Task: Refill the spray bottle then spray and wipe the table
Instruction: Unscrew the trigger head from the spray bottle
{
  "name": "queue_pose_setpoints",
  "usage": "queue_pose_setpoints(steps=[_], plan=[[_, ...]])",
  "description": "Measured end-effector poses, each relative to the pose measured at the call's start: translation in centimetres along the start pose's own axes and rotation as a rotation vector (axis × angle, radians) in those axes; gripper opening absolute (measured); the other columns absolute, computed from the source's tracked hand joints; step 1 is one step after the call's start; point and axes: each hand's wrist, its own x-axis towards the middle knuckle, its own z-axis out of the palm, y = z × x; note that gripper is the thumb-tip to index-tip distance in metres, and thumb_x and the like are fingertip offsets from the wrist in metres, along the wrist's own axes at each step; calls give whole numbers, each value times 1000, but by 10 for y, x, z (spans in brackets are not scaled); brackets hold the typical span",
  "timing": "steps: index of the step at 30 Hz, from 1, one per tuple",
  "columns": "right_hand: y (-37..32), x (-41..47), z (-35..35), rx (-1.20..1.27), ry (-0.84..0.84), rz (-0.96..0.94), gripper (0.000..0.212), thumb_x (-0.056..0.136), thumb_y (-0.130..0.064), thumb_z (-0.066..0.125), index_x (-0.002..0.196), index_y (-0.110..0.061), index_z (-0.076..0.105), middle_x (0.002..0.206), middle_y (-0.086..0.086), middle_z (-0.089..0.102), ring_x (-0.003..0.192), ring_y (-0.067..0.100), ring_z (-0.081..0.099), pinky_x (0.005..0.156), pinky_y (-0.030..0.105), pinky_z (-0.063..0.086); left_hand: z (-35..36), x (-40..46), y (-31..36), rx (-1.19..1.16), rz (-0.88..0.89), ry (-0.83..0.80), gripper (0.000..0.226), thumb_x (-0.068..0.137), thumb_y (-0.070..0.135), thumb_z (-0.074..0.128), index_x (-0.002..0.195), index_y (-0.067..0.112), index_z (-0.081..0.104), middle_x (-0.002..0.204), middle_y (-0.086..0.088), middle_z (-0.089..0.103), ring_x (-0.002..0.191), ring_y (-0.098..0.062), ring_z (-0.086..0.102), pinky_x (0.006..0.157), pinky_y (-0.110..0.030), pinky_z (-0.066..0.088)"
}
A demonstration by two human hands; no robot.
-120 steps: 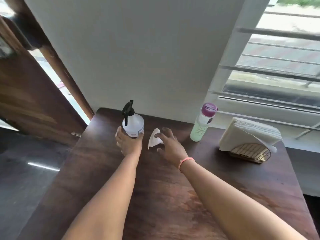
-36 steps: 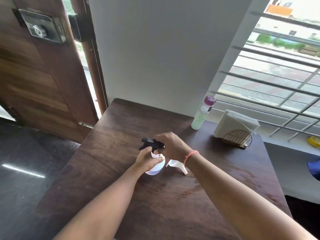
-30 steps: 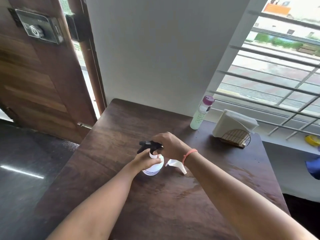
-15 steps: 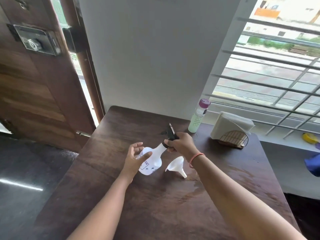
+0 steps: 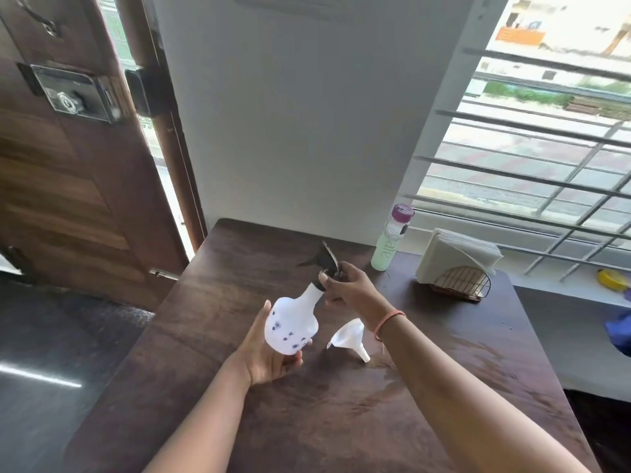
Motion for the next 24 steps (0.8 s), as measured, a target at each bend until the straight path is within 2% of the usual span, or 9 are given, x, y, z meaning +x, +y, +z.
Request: queue_pose_setpoints(steps=[3,7,10,12,14,17,19,21,24], plan=[[-2,3,4,177,80,34,15,94,-18,64,100,-8,55,81,8,64,63,17,66,54,32,57,5,2,3,98,-24,-105,105,76,90,26,123,4,66,115,-21,66,93,-32,62,96,-58,47],[4,17,3,232,317,122,29,90,-26,68,104,-1,59,91,18,67,69,27,69,58,39,60,20,11,9,129,277,-19,70,83,62,58,133,13,57,122,-15,65,101,-29,64,85,-45,52],[5,21,3,208,414,119,38,86,-33,72,102,0,60,84,16,66,62,25,66,57,39,60,22,18,14,151,398,-30,83,76,46,76,146,27,37,128,-11,62,109,-26,64,82,-40,54],[5,22,2,202,410,87,35,86,-33,72,99,-3,60,80,12,65,58,22,64,57,36,59,27,14,16,204,374,-46,76,79,54,70,139,15,48,114,-15,65,95,-26,66,72,-36,53],[3,22,1,194,349,24,26,89,-28,70,96,-5,61,80,10,65,61,20,62,59,33,57,30,10,19,190,231,-72,71,86,66,54,125,7,62,103,-18,65,80,-27,64,61,-33,50],[-2,23,1,234,251,-51,14,94,-22,63,96,-9,61,86,9,66,77,22,65,65,31,57,23,11,18,51,71,-136,93,82,82,31,119,4,66,102,-18,66,65,-23,59,51,-28,49],[-6,28,2,252,283,-55,15,94,-25,63,94,-10,61,88,11,66,78,24,66,70,36,58,21,12,17,3,62,-193,111,73,92,21,123,4,65,110,-18,67,67,-23,59,56,-30,52],[-6,35,1,218,382,-33,22,89,-31,68,96,-11,61,93,13,69,82,27,69,75,43,60,22,13,18,34,83,-211,115,69,95,18,126,7,65,120,-20,65,83,-28,64,72,-38,53],[-5,40,0,230,518,14,32,81,-35,76,97,-13,60,99,13,69,89,29,71,73,49,61,26,14,19,92,228,-143,93,74,86,45,136,18,57,125,-15,63,95,-25,62,80,-39,49]])
